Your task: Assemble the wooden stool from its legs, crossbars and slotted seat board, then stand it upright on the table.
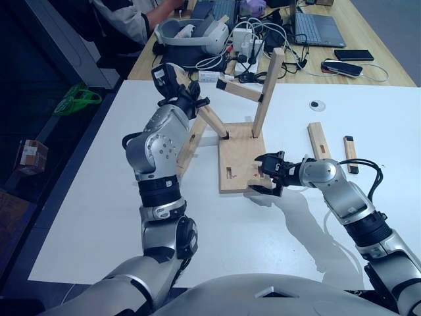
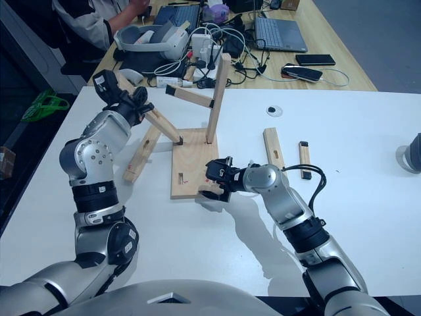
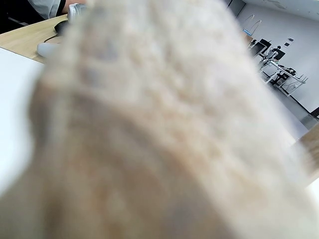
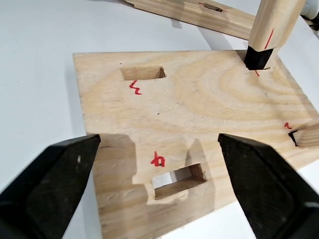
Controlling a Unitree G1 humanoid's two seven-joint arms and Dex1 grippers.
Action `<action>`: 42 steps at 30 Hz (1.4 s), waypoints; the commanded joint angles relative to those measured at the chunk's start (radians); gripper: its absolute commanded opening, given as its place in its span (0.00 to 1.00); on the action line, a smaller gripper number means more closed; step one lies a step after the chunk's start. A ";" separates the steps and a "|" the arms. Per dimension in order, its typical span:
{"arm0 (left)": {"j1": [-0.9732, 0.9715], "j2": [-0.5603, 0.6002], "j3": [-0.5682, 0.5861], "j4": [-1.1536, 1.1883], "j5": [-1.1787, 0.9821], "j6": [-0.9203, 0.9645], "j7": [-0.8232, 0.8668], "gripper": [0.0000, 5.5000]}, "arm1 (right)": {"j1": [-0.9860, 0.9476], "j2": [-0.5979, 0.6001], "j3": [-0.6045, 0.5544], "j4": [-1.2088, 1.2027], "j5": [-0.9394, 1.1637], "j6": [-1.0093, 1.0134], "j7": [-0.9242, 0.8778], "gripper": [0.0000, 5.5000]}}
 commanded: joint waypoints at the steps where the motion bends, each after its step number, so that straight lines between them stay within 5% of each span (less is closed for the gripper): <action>1: 0.011 -0.010 -0.013 0.029 0.008 0.015 0.011 0.18 | -0.012 -0.008 -0.023 -0.008 0.000 0.011 -0.009 0.80; 28: -0.090 0.078 -0.187 0.198 0.116 0.022 -0.073 0.18 | -0.023 -0.024 -0.065 -0.019 -0.005 0.019 -0.028 0.80; 35: -0.110 0.086 -0.184 0.247 0.129 -0.003 -0.090 0.18 | -0.008 -0.032 -0.249 -0.092 0.181 0.122 0.003 0.80; 42: -0.085 0.086 -0.215 0.229 0.133 0.014 -0.119 0.18 | -0.129 0.013 -0.613 0.087 0.355 0.114 -0.188 0.80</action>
